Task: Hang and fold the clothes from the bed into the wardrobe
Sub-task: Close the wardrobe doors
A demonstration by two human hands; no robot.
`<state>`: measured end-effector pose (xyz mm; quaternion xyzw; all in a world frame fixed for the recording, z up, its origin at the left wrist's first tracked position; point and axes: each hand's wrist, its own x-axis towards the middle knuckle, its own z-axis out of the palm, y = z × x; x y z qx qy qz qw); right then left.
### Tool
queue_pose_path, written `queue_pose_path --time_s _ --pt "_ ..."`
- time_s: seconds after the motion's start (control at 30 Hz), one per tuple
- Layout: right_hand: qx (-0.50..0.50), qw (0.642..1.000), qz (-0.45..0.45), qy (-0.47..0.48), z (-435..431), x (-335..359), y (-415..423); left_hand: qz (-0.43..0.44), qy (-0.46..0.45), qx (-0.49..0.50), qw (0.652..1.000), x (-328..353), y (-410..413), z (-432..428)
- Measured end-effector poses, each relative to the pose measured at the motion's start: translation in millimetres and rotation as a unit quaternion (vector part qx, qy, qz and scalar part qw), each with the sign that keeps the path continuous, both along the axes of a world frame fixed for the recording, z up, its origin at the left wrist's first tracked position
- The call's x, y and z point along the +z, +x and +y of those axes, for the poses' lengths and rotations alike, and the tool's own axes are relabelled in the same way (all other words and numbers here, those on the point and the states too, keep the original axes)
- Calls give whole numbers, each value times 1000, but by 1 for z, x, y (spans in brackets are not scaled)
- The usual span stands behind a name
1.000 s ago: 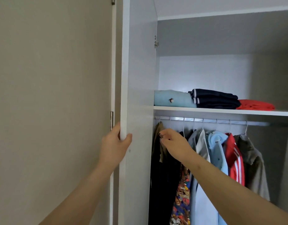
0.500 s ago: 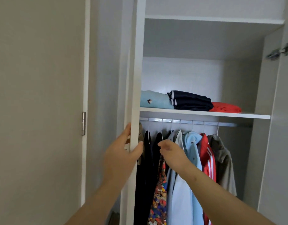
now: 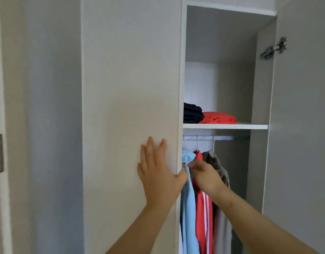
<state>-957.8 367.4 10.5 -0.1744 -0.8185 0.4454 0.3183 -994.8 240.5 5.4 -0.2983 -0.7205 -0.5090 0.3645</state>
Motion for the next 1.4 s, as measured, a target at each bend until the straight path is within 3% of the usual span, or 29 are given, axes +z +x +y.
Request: queue_pose_path --time_s 0.2,0.4,0.9,1.2,1.4 --pt "-26 999 -33 19 98 -3 -27 -3 -45 117 992 6 -41 110" --pt "-18 999 -47 16 148 -6 -60 -2 -67 211 975 9 -82 158" --pt "72 996 -14 -50 187 -15 -113 -14 -45 276 960 8 -134 205" --pt "60 995 -36 -71 182 -33 -99 -78 -87 218 969 4 -131 197" --pt "39 996 -33 -76 153 -31 -53 -59 -65 71 994 16 -86 169"
